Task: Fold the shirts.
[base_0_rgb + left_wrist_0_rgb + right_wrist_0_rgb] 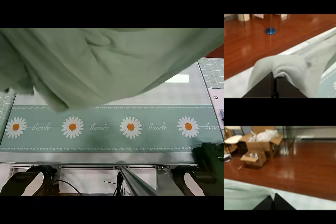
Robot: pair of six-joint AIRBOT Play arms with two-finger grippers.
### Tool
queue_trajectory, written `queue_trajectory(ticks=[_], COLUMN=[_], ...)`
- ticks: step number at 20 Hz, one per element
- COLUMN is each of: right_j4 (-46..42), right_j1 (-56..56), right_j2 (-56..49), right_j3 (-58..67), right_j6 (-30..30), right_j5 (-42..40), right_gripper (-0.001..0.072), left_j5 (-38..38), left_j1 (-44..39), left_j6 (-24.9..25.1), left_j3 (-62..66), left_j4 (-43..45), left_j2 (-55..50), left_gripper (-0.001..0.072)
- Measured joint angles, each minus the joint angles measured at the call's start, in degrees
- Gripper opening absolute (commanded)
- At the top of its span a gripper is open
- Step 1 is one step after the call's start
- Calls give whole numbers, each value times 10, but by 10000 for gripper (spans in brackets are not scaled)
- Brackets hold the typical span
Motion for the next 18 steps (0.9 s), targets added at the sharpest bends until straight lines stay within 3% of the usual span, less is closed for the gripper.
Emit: queue_trajectory(ticks=[5,10,14,18], right_j4=[-25,-99,-178,-221], right_j1=[0,0,0,4], right_j2=[9,10,6,-13], right_j3=[112,217,254,264], right_j6=[37,69,77,81], right_j5=[90,230,371,439], right_gripper=[25,25,25,25], left_j5=[-106,-230,-267,-283], left_j1=[1,1,1,1], left_j6=[-50,-116,-163,-181], left_j3=[66,99,100,66], left_j4=[5,54,75,83], left_j2=[29,69,87,89], left_gripper=[18,18,18,16])
